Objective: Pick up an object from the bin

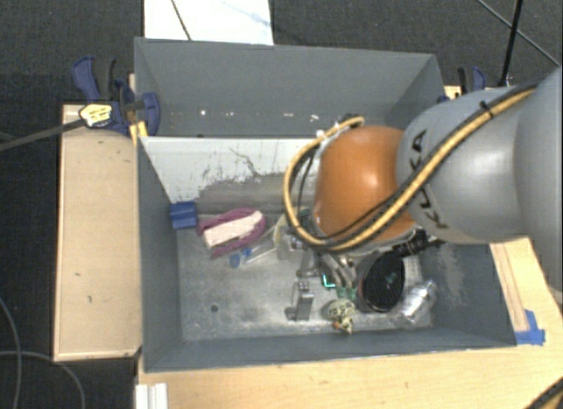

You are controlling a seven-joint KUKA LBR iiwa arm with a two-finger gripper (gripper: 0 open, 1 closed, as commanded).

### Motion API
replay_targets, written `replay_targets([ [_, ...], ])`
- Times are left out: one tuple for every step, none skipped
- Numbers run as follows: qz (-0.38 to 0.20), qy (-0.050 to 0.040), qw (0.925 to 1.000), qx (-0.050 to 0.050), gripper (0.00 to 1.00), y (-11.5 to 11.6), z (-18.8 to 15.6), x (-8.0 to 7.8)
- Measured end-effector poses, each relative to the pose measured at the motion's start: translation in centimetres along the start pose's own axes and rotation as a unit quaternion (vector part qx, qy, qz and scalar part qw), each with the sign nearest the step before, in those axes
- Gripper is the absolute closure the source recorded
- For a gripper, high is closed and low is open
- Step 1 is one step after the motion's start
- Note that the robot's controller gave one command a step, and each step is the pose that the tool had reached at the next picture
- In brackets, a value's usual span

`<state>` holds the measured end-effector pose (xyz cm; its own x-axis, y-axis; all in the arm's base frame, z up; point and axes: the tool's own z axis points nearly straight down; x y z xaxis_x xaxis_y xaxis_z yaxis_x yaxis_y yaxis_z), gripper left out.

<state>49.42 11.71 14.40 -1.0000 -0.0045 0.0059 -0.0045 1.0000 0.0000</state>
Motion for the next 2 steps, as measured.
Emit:
replay_targets([
  [0.011, -0.0091, 0.9999, -0.003, 0.0, 5.3, 7.4, -8.0],
  [0.041, -0.0035, 0.9991, 0.0, 0.0, 6.8, 7.2, -9.4],
])
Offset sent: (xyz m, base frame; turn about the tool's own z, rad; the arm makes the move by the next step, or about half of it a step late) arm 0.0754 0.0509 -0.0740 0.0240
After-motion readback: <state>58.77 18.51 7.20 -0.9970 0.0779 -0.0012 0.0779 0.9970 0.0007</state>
